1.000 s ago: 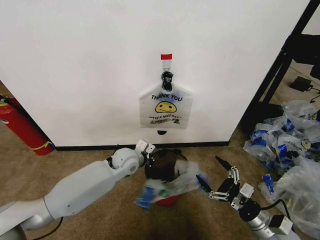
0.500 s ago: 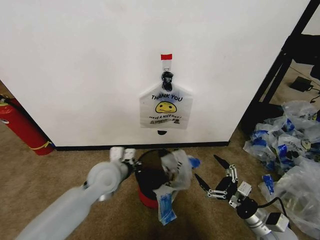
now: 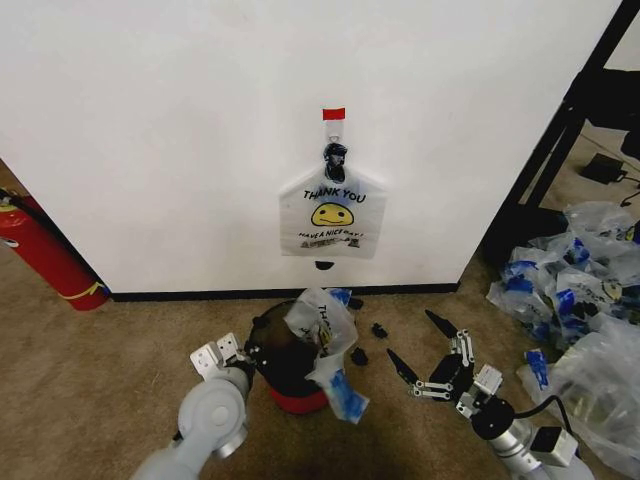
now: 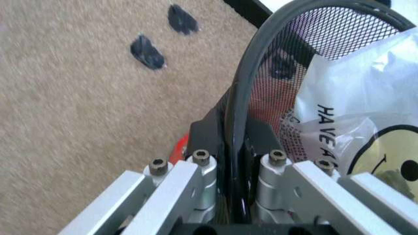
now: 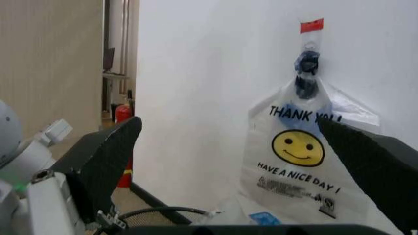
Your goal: Pick up the garbage bag from the wall and place it over the trash bin.
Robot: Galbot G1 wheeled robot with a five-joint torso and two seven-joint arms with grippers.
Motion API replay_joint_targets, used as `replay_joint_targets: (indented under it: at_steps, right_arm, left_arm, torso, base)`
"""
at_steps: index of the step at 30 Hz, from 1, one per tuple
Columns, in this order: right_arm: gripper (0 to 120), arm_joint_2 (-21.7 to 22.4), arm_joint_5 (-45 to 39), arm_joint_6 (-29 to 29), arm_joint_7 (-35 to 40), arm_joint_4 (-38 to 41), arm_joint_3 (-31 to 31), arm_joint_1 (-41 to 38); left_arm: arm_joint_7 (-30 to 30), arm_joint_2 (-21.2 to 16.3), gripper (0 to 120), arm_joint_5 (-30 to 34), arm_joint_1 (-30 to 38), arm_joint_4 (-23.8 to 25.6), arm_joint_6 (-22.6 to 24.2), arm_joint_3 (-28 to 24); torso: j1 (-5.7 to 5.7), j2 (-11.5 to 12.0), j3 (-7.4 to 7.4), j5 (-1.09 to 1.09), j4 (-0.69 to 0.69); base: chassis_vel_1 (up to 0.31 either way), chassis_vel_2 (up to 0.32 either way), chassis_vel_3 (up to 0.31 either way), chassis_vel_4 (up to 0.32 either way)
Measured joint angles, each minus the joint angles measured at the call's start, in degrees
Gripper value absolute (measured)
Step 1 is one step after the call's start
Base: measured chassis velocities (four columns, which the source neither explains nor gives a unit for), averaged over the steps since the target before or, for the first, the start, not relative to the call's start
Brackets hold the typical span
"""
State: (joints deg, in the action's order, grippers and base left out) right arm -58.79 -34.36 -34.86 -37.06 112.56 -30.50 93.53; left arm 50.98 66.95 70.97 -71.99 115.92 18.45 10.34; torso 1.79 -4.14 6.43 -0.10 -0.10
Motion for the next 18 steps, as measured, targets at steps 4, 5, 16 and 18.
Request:
replay_joint_targets:
  at_steps: [4,5,16,18]
  right_arm:
    - [100,1.0,-1.0,-0.8,-0.8,0.2,-0.8,1.3]
    - [100,1.0,-1.0,-0.8,-0.8,0.2,-0.8,1.3]
    - [100,1.5,-2.0,-2.3,-2.8,0.5,-1.4,3.0]
    - [100,1.6,-2.2,-2.3,-2.8,0.5,-1.4,2.9]
  left_arm:
    - [-1.0,3.6,7,-2.7,-2.0,0.7,-0.1,0.6]
    - [-1.0,3.6,7,-2.7,-2.0,0.7,-0.1,0.6]
    - [-11.0,3.1,49,-24.5,-8.2,6.7,-2.7,0.0]
    - [-14.9,2.0,57,-30.9,-9.3,9.5,-5.1,0.2]
  torso:
    - [0.0,0.0,0.0,0.0,0.01]
    - [0.0,0.0,0.0,0.0,0.01]
    - [0.0,0.0,0.0,0.0,0.01]
    - [0.0,0.0,0.0,0.0,0.02]
  base:
    - [0.0,0.0,0.0,0.0]
    - [0.0,0.0,0.0,0.0]
    - [0.0,0.0,0.0,0.0]
    - [0.0,0.0,0.0,0.0]
